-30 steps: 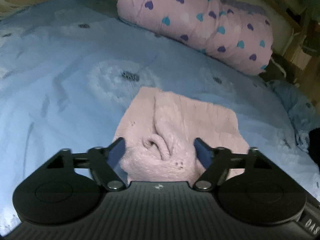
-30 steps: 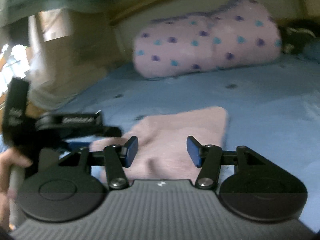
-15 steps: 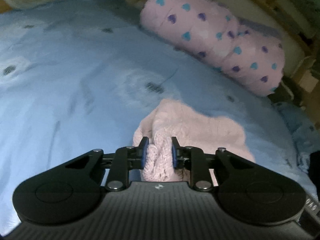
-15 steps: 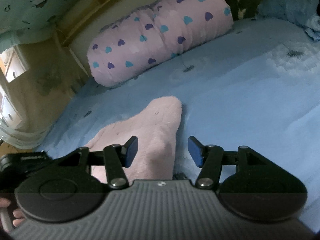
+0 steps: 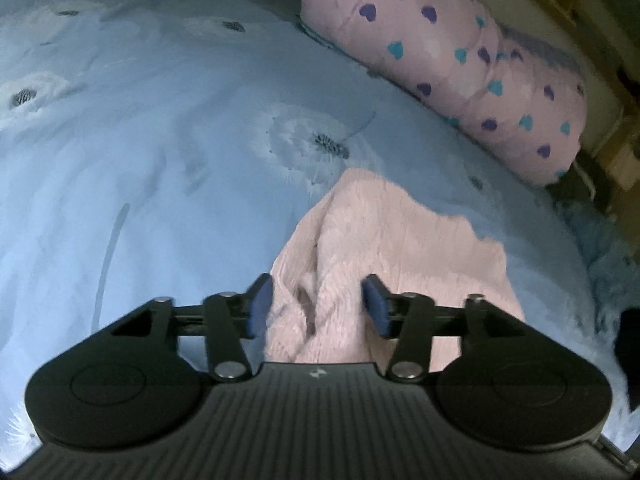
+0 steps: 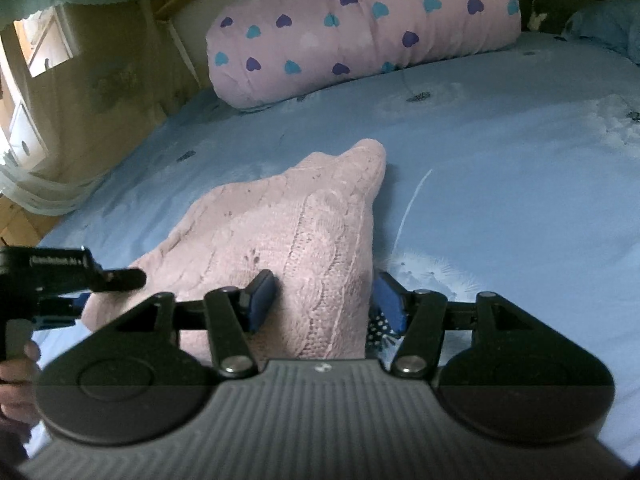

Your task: Fold small clothes

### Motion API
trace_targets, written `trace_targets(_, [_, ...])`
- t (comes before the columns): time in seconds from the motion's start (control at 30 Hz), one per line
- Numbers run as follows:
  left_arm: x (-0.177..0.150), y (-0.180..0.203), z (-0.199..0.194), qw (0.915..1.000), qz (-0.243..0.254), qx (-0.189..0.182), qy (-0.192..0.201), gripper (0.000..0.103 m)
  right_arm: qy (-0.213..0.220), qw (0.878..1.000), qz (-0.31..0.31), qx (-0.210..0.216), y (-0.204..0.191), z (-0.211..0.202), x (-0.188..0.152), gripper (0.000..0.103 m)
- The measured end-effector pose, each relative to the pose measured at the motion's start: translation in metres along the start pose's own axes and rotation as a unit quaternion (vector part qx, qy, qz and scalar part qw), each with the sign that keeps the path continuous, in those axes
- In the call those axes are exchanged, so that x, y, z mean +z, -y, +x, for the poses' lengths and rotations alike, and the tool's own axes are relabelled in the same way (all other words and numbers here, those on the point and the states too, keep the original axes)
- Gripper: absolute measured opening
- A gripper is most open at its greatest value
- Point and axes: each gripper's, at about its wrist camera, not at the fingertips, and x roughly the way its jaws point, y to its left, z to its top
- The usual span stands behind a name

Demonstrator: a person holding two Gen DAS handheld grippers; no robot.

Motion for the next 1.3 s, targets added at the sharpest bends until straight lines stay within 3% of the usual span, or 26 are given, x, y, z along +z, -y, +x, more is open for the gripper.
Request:
trace_targets(0.1, [0.002, -0.001, -0.001, 0.9998, -0.013, -0.011, 0.006, 0.079, 0.001, 1.0, 0.019, 0.012, 0.005, -0.007, 0.006, 0.062])
trace_targets(0.23, [-0.001, 0.003, 0.007, 0.9989, -0.015, -0.039, -0.021, 0.08, 0.013, 0.997, 0.059, 0.039, 0.014, -0.011, 0.01, 0.082])
trace_targets(0.47, [-0.014, 0.009, 0.027, 0.9979, -0.012, -0.031, -0.055, 0.085, -0.03, 0.996, 0.077, 0.041, 0.024, 0.006, 0.008, 0.082])
trace_targets(0.7, [-0.016, 0.009, 0.032, 0.9971, -0.007, -0.048, -0.059, 0.086, -0.058, 0.985, 0.131, 0.095, 0.039, 0.03, 0.003, 0.084])
trace_targets(0.9, [-0.017, 0.007, 0.037, 0.9952, -0.014, -0.069, -0.067, 0.086, -0.081, 0.978, 0.137, 0.135, 0.041, 0.045, 0.009, 0.085])
trace_targets(1.0, [-0.017, 0.007, 0.037, 0.9953, -0.013, -0.068, -0.067, 0.084, -0.095, 0.972, 0.15, 0.155, 0.038, 0.056, 0.012, 0.078])
trace_targets(1.13, [-0.016, 0.004, 0.036, 0.9944, -0.022, -0.077, -0.069, 0.077, -0.101, 0.967, 0.172, 0.158, 0.033, 0.058, 0.018, 0.053])
trace_targets(1.3, [-0.015, -0.001, 0.03, 0.9912, -0.044, -0.096, -0.081, 0.068, -0.087, 0.965, 0.177, 0.172, 0.026, 0.037, 0.033, 0.046])
